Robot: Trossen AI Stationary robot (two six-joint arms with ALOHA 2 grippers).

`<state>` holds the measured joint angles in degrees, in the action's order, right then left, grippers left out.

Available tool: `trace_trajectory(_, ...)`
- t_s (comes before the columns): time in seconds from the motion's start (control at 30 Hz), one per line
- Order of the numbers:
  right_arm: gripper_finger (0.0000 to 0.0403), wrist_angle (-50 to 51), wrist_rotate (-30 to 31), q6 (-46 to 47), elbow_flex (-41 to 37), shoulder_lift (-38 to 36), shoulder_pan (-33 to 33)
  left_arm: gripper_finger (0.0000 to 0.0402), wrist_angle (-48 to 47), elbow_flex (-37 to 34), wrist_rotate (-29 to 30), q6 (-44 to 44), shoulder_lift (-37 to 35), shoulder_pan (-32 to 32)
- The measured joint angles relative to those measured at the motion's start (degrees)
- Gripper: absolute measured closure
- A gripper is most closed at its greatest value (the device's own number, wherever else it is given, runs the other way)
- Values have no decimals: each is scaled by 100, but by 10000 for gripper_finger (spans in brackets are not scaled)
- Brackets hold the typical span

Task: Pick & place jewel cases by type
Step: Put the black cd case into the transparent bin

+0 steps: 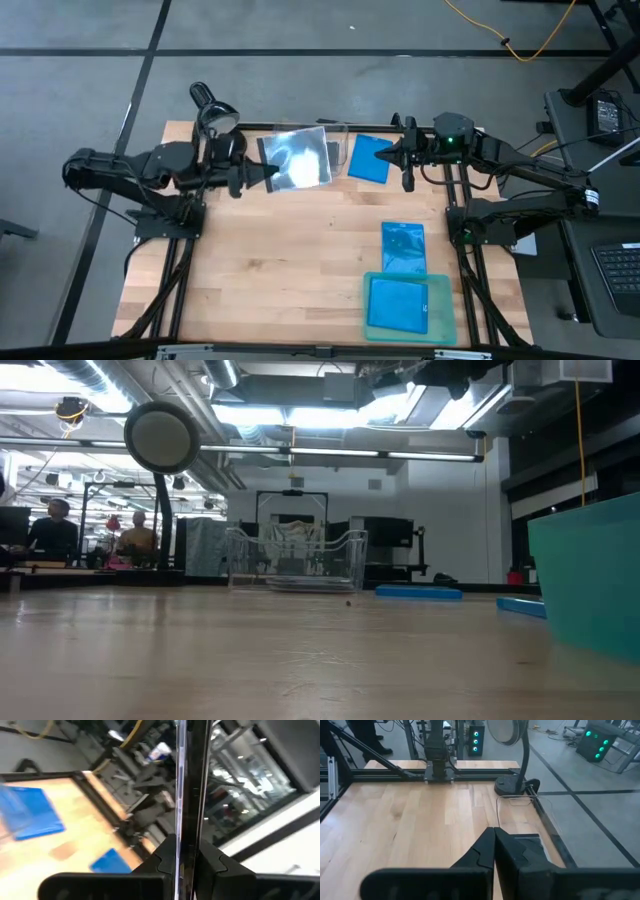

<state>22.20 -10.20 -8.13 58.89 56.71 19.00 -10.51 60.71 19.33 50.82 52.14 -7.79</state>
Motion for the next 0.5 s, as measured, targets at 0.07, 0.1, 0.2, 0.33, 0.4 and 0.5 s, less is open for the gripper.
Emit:
trace_trajectory(0.07, 391, 0, 0, -22, 0, 0, 0, 377, -292, 0, -194, 8, 0, 299)
trace_trajectory(0.1, 391, 0, 0, -67, 0, 0, 0, 377, -460, 0, -303, 25, 3, 473)
trace_trajectory(0.2, 391, -2, 0, -160, 0, 0, 0, 377, -891, 0, -617, 25, 53, 1053)
trace_trajectory(0.33, 391, -4, 0, -283, 0, 0, 0, 377, -1063, 0, -1250, -178, 308, 1955)
trace_trajectory(0.4, 391, -5, 0, -363, 0, 0, 0, 377, -1012, 0, -1663, -296, 511, 2378)
trace_trajectory(0.5, 391, -7, 0, -445, 0, 0, 2, 377, -875, 0, -2291, -430, 931, 2881)
